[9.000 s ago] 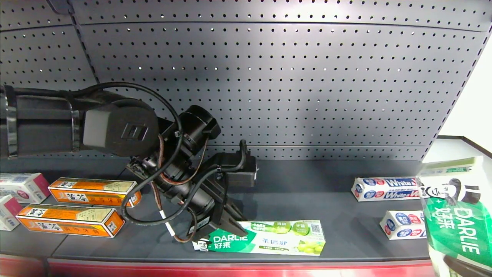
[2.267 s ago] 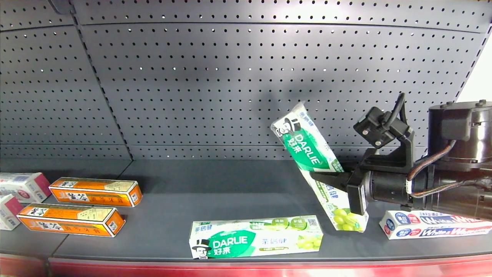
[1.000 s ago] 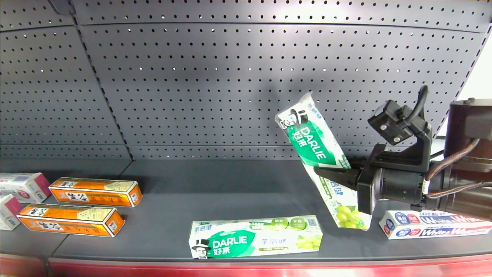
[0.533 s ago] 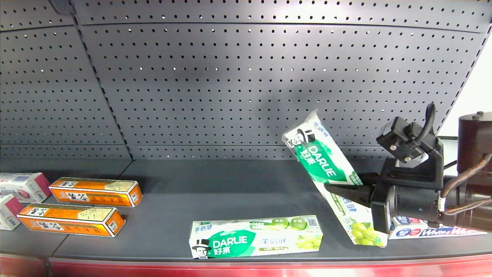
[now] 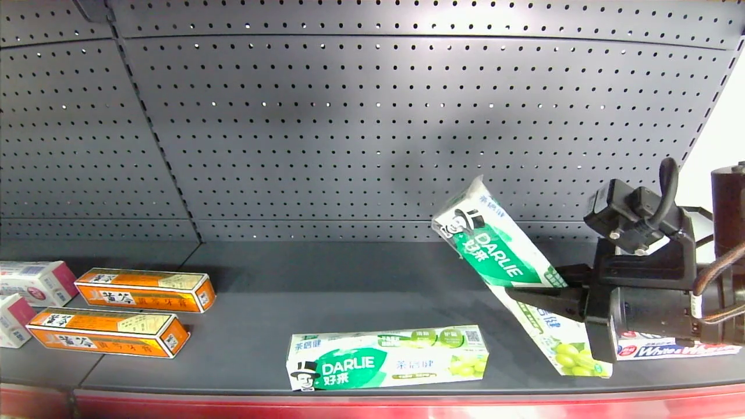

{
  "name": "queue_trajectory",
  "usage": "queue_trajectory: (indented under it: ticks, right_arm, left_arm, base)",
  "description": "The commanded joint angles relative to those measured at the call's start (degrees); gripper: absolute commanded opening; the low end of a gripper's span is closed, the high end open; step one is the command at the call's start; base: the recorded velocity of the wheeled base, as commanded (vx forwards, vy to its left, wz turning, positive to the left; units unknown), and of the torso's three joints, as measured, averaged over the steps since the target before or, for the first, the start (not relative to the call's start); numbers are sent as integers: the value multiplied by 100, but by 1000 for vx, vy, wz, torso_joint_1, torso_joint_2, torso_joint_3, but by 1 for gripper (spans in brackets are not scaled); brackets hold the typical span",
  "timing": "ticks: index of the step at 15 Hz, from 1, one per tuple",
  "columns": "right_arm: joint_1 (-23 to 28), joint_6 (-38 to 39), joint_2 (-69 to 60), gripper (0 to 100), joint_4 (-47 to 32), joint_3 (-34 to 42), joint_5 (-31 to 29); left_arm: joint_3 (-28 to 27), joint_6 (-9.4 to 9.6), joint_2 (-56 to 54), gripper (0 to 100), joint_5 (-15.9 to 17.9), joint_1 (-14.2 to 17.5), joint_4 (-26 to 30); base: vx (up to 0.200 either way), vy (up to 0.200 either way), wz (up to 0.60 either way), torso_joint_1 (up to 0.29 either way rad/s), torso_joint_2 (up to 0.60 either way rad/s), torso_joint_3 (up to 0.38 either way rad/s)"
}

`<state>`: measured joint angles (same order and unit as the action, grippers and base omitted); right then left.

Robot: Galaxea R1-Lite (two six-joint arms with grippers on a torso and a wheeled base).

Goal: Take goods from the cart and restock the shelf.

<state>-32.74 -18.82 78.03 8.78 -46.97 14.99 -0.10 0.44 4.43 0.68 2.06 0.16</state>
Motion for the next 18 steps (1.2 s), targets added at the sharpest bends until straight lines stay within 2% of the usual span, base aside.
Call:
queue_trajectory:
  ticks: [1, 3, 9, 11, 13, 18]
  right_arm:
    - [40, -16, 397, 0, 10, -348, 30]
    - [93, -25, 661, 0, 28, -603, -14]
    - [198, -447, 995, 0, 203, -620, -40]
    - [233, -649, 1100, 0, 124, -796, -40]
    - [321, -921, 1188, 0, -377, -1227, -40]
    - [304, -1018, 1267, 0, -517, -1288, -49]
  left_arm:
    - [1, 0, 15, 100, 2, -4, 2]
    - [1, 0, 6, 100, 2, -4, 2]
    - [1, 0, 6, 100, 2, 5, 2]
    - [1, 0, 15, 100, 2, -4, 2]
    - [1, 0, 15, 100, 2, -4, -7]
    - [1, 0, 6, 100, 2, 5, 2]
  base:
    - [0, 0, 0, 0, 0, 0]
    - [0, 0, 0, 0, 0, 0]
    - [0, 0, 0, 0, 0, 0]
    - [0, 0, 0, 0, 0, 0]
    - [0, 0, 0, 0, 0, 0]
    - [0, 0, 0, 0, 0, 0]
